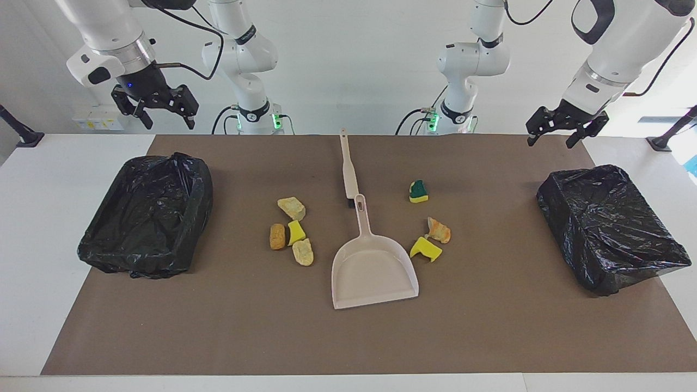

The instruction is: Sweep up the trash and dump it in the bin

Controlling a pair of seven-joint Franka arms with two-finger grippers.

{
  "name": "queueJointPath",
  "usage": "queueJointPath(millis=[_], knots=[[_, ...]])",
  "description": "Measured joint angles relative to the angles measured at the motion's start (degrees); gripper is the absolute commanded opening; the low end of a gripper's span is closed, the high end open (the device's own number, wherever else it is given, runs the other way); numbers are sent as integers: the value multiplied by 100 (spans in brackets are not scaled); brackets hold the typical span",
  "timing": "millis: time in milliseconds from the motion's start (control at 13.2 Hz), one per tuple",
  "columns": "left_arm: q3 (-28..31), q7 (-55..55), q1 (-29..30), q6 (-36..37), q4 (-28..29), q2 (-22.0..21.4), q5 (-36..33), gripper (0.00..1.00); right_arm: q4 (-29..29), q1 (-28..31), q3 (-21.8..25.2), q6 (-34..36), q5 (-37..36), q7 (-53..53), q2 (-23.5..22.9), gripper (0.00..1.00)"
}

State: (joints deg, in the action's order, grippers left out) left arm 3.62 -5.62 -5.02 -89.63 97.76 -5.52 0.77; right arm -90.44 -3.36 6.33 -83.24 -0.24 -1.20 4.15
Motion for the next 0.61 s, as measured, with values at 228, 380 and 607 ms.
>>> queueJointPath(millis=[228,380,607], knots=[[-71,-12,-11,323,-261,1,-25,100,0,-3,-2,0,0,0,0,100],[-118,-16,-22,448,-379,0,-27,100,-1,-3,-1,0,0,0,0,100],[-133,-24,-41,450,-379,12,-26,100,-41,-3,-2,0,0,0,9,100]])
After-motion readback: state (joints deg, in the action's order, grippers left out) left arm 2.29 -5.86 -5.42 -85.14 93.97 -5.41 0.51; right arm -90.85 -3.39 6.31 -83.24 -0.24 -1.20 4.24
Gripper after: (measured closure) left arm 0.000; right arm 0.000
